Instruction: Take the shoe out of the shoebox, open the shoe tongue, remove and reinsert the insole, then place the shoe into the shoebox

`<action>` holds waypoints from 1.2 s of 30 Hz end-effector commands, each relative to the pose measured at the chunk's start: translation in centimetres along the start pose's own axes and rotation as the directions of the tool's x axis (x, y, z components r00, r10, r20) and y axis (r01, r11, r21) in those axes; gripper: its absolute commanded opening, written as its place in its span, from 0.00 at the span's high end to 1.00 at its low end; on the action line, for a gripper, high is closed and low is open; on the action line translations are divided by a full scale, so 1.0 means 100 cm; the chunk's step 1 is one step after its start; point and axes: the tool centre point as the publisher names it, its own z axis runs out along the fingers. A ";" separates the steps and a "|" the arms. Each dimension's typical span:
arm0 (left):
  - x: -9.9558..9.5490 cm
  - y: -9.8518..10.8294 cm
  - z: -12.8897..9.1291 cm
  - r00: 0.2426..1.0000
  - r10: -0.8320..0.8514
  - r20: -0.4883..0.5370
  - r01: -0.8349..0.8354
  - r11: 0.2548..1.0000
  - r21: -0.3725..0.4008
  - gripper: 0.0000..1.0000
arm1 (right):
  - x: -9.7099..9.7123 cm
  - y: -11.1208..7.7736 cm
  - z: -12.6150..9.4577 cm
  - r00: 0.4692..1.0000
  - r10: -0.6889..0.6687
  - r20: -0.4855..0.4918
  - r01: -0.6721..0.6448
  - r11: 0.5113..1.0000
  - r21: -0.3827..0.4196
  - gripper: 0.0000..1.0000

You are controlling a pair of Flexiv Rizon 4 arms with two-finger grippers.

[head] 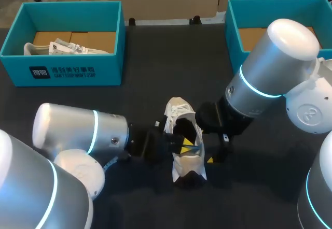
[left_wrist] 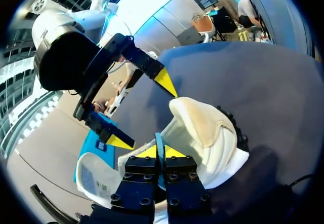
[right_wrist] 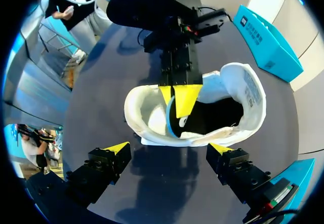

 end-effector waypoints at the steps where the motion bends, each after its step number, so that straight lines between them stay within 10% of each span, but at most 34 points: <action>1: -0.003 -0.003 0.002 1.000 -0.009 0.003 0.009 1.000 0.004 1.00 | 0.000 0.000 0.001 1.000 -0.001 0.001 0.001 1.000 -0.002 0.00; 2: -0.003 -0.004 0.000 1.000 -0.017 0.003 0.017 1.000 0.013 1.00 | 0.000 0.000 0.001 1.000 -0.001 0.001 0.001 1.000 -0.002 0.00; 4: -0.004 -0.007 -0.006 1.000 -0.021 0.006 0.021 1.000 0.016 0.68 | 0.000 0.000 0.001 1.000 -0.001 0.001 0.001 1.000 -0.002 0.00; 9: -0.005 -0.011 -0.018 1.000 -0.029 0.001 0.029 0.999 0.025 0.56 | 0.000 0.000 0.001 1.000 -0.001 0.001 0.001 1.000 -0.002 0.00; 28: -0.013 -0.017 -0.034 0.992 -0.032 -0.123 0.035 0.999 0.024 0.57 | -0.002 -0.001 -0.001 1.000 -0.009 -0.001 0.009 1.000 -0.011 0.00; 36: -0.014 -0.016 -0.039 0.970 -0.004 -0.243 0.006 1.000 0.007 0.58 | -0.008 -0.033 -0.030 1.000 0.003 -0.002 -0.003 1.000 -0.028 0.00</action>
